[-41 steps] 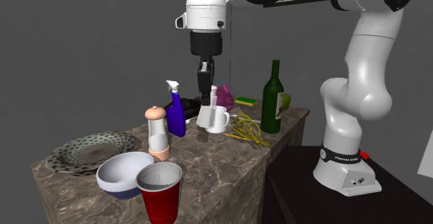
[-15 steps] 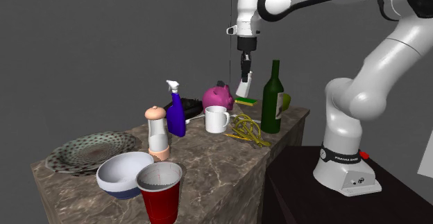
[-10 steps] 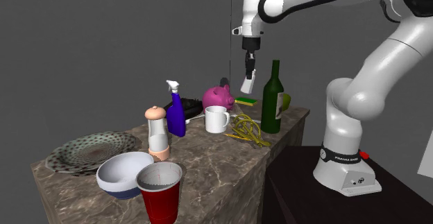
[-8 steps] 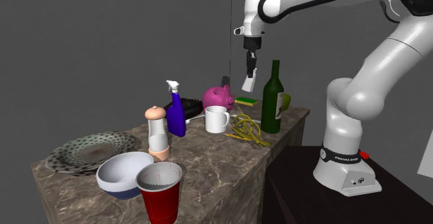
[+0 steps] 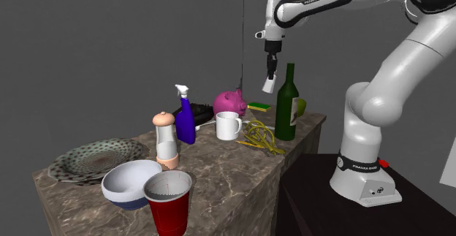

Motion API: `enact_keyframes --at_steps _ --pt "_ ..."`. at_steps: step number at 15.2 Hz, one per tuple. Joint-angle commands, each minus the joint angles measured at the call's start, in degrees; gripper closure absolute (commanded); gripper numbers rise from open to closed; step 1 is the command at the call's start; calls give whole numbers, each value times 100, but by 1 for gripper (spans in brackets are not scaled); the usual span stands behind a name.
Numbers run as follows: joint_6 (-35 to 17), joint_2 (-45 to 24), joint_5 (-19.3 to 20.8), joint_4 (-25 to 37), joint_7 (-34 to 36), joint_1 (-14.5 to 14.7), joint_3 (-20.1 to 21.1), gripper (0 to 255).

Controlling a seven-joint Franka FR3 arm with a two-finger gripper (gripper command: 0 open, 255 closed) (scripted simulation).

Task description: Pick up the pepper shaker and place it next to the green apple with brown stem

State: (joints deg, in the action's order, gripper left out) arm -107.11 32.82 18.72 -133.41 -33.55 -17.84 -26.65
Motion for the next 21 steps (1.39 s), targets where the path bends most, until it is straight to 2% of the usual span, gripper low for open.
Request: enact_keyframes --at_steps 1,6,11,15,18,19,21 --pt "-48 -232 28 255 -330 -27 -288 255" --pt "-189 -769 -13 808 -1119 -51 -988 255" --pt "-325 -1510 -331 1509 -2016 25 -1773 255" --pt "-400 -2335 -922 2185 -2896 124 -2496 255" --pt "-383 -3195 -1701 2778 -3730 73 -3026 255" --pt "-357 -3439 -1938 2937 -3953 -3 -3113 255" --pt "-509 -3458 -1956 2797 -3965 -40 -3080 255"
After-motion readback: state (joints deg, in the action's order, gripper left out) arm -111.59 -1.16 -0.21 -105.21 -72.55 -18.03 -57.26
